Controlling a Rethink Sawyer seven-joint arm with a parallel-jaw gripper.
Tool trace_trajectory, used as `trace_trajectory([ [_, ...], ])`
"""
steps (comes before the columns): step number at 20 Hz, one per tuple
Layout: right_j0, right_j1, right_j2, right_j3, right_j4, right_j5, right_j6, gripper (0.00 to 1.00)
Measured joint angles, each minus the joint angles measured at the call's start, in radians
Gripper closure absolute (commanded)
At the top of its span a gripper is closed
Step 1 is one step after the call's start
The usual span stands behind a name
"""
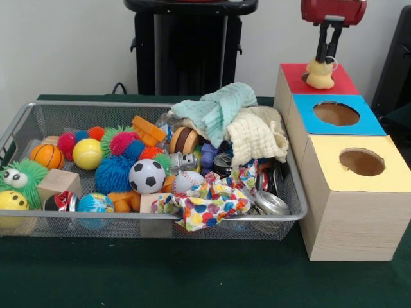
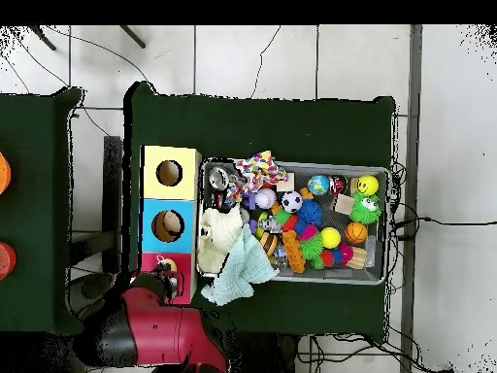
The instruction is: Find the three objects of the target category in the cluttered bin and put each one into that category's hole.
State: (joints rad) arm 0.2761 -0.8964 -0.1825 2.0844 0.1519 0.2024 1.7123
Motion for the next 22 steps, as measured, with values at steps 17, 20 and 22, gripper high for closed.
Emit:
trace_trajectory([
  [17,0.003,-0.045,0.0,0.005,0.0,0.0,0.0,1.0],
  [20,0.003,-0.057,0.0,0.009,0.0,0.0,0.0,1.0],
  [22,0.003,-0.062,0.0,0.015,0.0,0.0,0.0,1.0],
])
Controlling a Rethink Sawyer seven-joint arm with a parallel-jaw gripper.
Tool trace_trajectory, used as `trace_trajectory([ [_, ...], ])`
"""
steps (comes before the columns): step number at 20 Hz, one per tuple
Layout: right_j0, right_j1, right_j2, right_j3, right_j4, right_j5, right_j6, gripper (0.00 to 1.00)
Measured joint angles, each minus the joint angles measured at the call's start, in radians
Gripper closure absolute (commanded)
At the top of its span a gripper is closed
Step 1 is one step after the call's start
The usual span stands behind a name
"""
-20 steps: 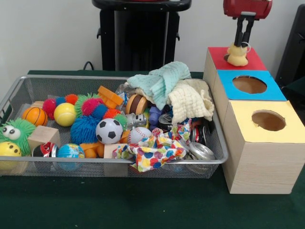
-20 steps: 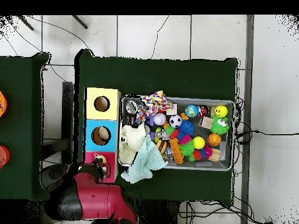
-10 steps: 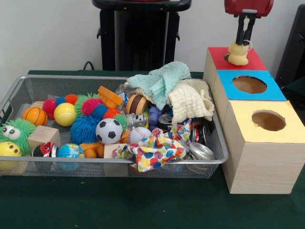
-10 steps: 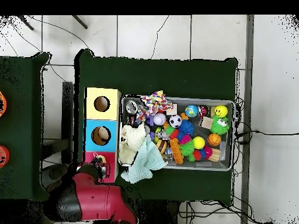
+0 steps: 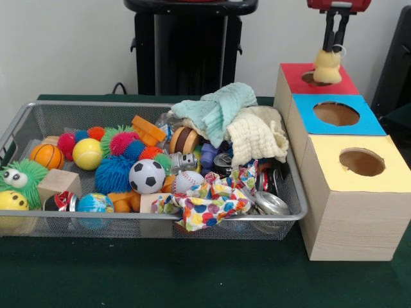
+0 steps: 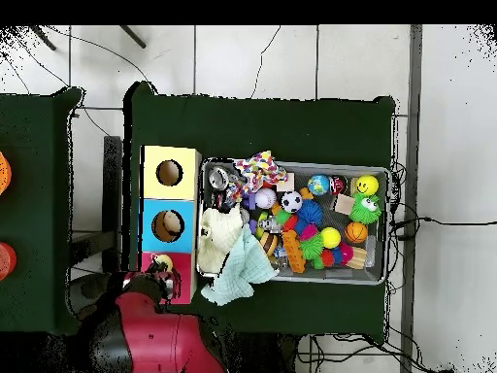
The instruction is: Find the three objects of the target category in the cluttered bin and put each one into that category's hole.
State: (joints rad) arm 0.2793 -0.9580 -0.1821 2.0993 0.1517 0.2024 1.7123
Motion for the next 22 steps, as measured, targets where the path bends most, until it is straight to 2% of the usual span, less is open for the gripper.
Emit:
trace_trajectory([
  [14,-0.01,-0.005,0.002,0.076,0.0,0.0,0.0,1.0],
  [22,-0.004,-0.005,0.003,0.085,0.0,0.0,0.0,1.0],
])
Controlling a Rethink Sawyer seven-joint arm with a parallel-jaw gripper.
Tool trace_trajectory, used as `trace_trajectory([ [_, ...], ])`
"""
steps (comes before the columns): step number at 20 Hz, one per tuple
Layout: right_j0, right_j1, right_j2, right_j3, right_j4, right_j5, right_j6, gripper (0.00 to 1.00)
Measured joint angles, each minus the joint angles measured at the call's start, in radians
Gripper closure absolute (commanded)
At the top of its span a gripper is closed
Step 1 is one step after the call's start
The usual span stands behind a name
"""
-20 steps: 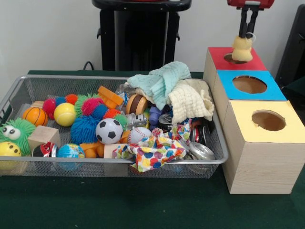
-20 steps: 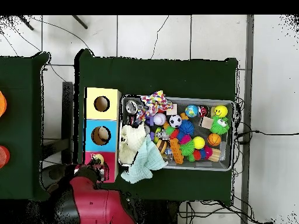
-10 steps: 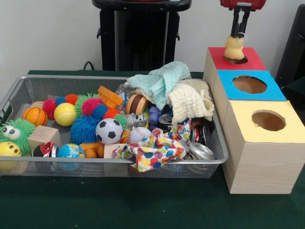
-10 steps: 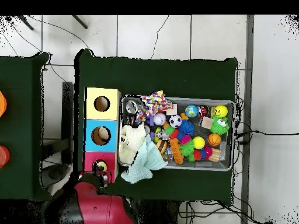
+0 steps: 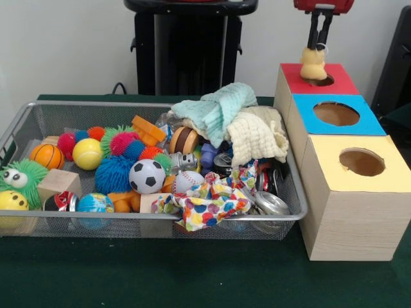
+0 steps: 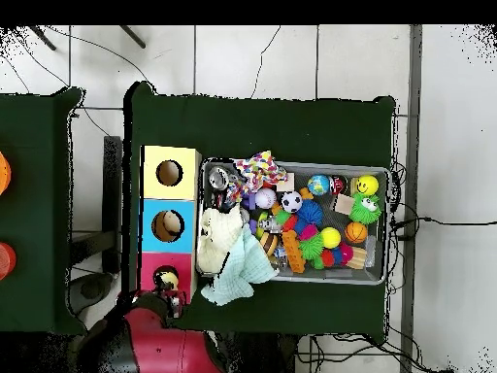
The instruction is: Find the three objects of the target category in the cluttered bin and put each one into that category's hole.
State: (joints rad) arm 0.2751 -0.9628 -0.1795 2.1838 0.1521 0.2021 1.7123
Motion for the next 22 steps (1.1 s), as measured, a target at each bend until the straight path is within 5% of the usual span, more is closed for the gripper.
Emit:
trace_trajectory([
  [22,0.046,0.025,-0.001,0.0,0.0,0.0,0.0,1.0],
])
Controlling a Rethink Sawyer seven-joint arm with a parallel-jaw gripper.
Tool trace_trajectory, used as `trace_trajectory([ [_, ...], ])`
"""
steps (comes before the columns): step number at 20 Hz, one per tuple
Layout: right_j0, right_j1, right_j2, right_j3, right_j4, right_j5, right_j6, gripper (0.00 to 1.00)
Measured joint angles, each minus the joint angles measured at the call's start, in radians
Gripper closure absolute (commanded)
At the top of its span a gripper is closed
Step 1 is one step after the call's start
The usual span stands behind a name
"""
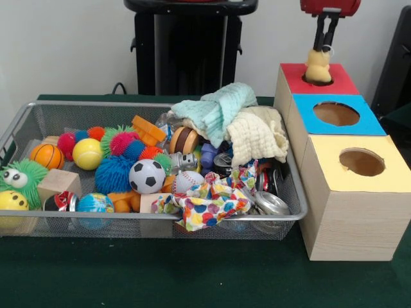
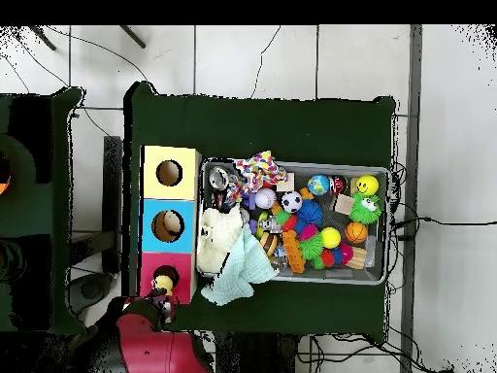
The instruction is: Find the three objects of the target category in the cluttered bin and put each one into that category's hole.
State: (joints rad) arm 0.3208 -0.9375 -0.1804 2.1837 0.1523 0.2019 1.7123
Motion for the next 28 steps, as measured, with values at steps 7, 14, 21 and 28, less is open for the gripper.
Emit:
trace_trajectory([
  [7,0.0,0.0,0.0,0.0,0.0,0.0,0.0,0.0],
  [14,0.0,0.0,0.0,0.0,0.0,0.0,0.0,0.0],
  [21,0.0,-0.001,0.0,0.0,0.0,0.0,0.0,0.0],
  [28,0.0,-0.026,-0.003,0.0,0.0,0.0,0.0,0.0],
])
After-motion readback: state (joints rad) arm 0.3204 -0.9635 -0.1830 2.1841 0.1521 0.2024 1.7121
